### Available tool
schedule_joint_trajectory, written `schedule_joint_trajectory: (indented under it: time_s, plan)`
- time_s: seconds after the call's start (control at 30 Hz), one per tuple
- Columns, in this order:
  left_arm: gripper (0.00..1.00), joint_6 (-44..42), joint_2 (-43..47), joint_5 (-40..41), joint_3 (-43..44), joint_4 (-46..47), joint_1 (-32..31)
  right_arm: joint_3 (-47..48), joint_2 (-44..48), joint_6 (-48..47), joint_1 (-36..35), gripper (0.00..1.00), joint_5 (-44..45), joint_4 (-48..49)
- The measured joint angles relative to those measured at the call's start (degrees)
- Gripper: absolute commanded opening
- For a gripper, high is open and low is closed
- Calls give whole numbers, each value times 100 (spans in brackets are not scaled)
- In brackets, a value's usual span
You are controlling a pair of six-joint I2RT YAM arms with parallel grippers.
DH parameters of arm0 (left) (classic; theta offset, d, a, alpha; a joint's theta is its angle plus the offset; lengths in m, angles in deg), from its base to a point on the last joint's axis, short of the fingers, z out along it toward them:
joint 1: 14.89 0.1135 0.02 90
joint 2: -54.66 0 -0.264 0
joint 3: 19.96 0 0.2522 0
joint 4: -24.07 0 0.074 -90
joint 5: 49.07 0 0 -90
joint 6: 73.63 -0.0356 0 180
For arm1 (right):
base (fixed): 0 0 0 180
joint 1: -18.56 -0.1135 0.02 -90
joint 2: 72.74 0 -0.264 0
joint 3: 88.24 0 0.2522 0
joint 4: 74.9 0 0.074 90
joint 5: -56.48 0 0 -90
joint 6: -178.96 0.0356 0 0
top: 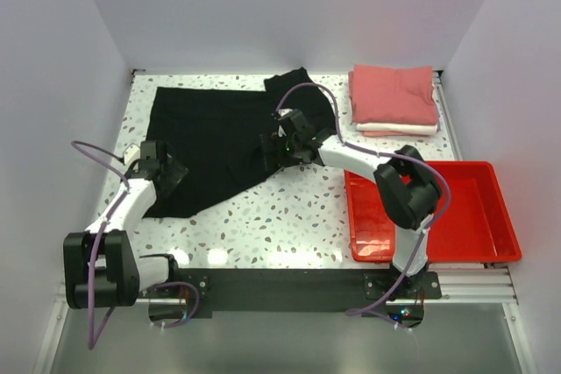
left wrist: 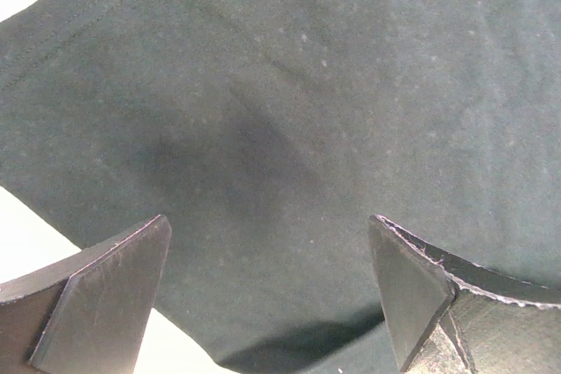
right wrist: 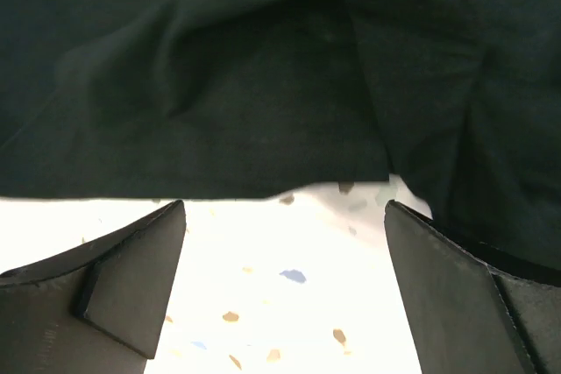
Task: Fold and stack the t-shirts
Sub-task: Flatten the tshirt out
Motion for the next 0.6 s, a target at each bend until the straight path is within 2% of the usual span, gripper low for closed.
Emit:
schedule_joint_trajectory:
  time_s: [0.23,0.6]
  plan:
    - [100,-138,-214,-81,-2,184,114,109,-527,616,0,88,94,319]
    - [100,-280,-378,-131,-136,354,229,197,-601,1178,0,70,398,791]
